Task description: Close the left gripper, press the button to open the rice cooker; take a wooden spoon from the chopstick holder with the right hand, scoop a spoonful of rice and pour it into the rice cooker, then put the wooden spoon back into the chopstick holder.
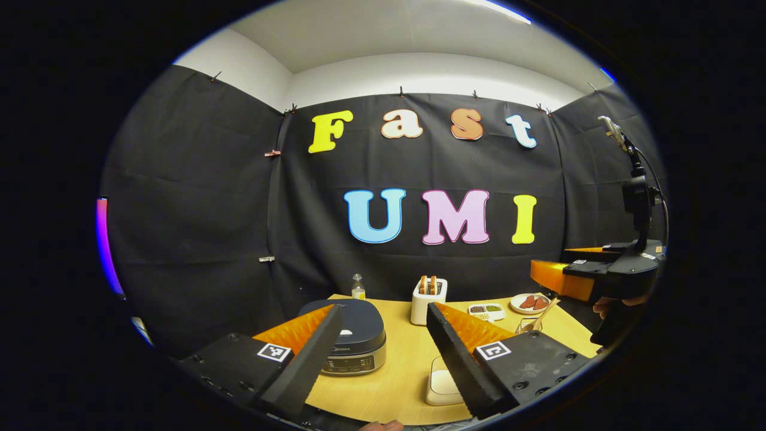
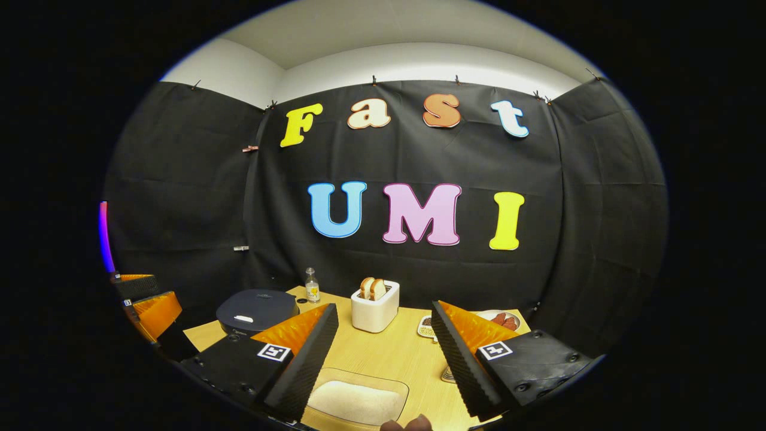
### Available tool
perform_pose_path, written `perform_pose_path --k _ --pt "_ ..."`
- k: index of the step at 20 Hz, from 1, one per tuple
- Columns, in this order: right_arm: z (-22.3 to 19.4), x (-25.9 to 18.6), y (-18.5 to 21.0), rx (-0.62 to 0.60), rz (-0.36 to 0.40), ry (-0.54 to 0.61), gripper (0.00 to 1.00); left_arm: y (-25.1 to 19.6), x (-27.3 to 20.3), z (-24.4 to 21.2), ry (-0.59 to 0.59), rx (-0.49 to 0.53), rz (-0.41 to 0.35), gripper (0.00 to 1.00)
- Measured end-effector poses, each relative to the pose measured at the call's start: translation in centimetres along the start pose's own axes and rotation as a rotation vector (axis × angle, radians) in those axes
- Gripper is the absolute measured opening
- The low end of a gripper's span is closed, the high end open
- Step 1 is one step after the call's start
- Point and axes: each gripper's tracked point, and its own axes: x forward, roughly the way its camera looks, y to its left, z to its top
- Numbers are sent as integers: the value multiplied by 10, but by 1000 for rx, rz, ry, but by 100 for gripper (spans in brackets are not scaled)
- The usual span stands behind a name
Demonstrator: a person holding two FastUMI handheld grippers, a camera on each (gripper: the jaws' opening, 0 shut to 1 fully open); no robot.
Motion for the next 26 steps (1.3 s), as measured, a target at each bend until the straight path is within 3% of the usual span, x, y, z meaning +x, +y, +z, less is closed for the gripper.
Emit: perform_pose_path --k 15,21,26 --pt "-6 3 7 -1 3 25 98 6 4 -2 -6 -19 7 96" --pt "-25 7 9 32 -45 101 98 17 3 -10 -33 -117 23 96" --pt "-44 15 25 -25 -51 186 98 28 -6 -28 -23 -186 32 96"
